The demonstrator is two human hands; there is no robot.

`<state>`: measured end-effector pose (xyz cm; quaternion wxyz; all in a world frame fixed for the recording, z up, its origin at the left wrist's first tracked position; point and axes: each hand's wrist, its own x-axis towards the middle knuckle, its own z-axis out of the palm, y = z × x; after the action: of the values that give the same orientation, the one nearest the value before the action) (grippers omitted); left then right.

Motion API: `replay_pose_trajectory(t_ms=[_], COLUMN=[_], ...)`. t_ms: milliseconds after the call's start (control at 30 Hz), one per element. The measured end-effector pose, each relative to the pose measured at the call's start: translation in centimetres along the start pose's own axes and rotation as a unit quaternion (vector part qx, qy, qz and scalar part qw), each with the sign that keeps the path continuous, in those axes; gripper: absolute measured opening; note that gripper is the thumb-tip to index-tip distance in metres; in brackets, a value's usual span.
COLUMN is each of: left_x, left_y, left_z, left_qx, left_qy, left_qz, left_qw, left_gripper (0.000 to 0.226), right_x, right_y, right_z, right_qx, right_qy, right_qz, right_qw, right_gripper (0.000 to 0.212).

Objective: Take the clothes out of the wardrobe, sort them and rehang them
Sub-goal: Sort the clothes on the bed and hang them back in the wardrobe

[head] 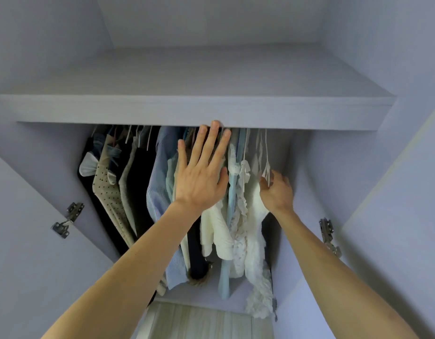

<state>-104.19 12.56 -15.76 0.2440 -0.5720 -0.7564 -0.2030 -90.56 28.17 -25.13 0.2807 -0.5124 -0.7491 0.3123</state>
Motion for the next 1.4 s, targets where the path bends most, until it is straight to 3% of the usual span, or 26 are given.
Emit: replay_pose_trajectory(t_ms=[100, 233, 367, 433, 600, 800, 1033, 1133, 1233, 1333, 1400], left_x=[-6.8, -20.3, -31.6, -36.2, -46.8, -55.1, -59.8, -60.5, -61.3, -62.1, -62.0], left_y=[0.9, 1.7, 2.0, 1.6, 0.1, -0.8, -1.3, -2.3, -3.3, -3.4, -3.2], left_z=[4.2, 12.1, 18.0, 21.4, 32.2, 46.0, 62.2, 68.2, 72.2, 73.7, 73.7], left_qx=[-0.078, -0.133, -0.137, -0.116, -0.069, -0.065, -0.055, -0.036, -0.030, -0.028, -0.038], left_qy=[-0.055, -0.201, -0.419, -0.518, -0.639, -0.671, -0.632, -0.626, -0.615, -0.586, -0.594], left_qz=[-0.044, -0.097, -0.173, -0.170, -0.137, -0.117, -0.085, -0.097, -0.108, -0.114, -0.127], left_qw=[0.994, 0.966, 0.881, 0.830, 0.754, 0.729, 0.768, 0.773, 0.780, 0.801, 0.793], left_gripper=[0.071, 0.059, 0.057, 0.058, 0.061, 0.065, 0.070, 0.071, 0.073, 0.079, 0.079], right_x=[-4.3, -11.4, -17.5, -20.1, -25.2, -26.7, -22.6, -19.3, -16.3, -12.7, -10.8], right_y=[5.1, 14.4, 23.3, 26.9, 36.4, 48.1, 60.4, 65.4, 68.6, 68.2, 67.3], right_z=[2.9, 8.1, 13.9, 16.9, 24.9, 34.7, 46.0, 49.7, 52.9, 55.5, 57.0], right_qx=[0.050, -0.037, -0.144, -0.174, -0.202, -0.219, -0.201, -0.243, -0.310, -0.284, -0.266], right_qy=[-0.007, -0.152, -0.284, -0.334, -0.398, -0.422, -0.377, -0.364, -0.314, -0.285, -0.290], right_qz=[0.051, 0.148, 0.208, 0.219, 0.234, 0.220, 0.214, 0.217, 0.138, 0.056, 0.014], right_qw=[0.997, 0.977, 0.925, 0.900, 0.864, 0.851, 0.878, 0.872, 0.886, 0.914, 0.919], right_gripper=[0.054, 0.052, 0.054, 0.057, 0.054, 0.060, 0.063, 0.062, 0.063, 0.060, 0.058])
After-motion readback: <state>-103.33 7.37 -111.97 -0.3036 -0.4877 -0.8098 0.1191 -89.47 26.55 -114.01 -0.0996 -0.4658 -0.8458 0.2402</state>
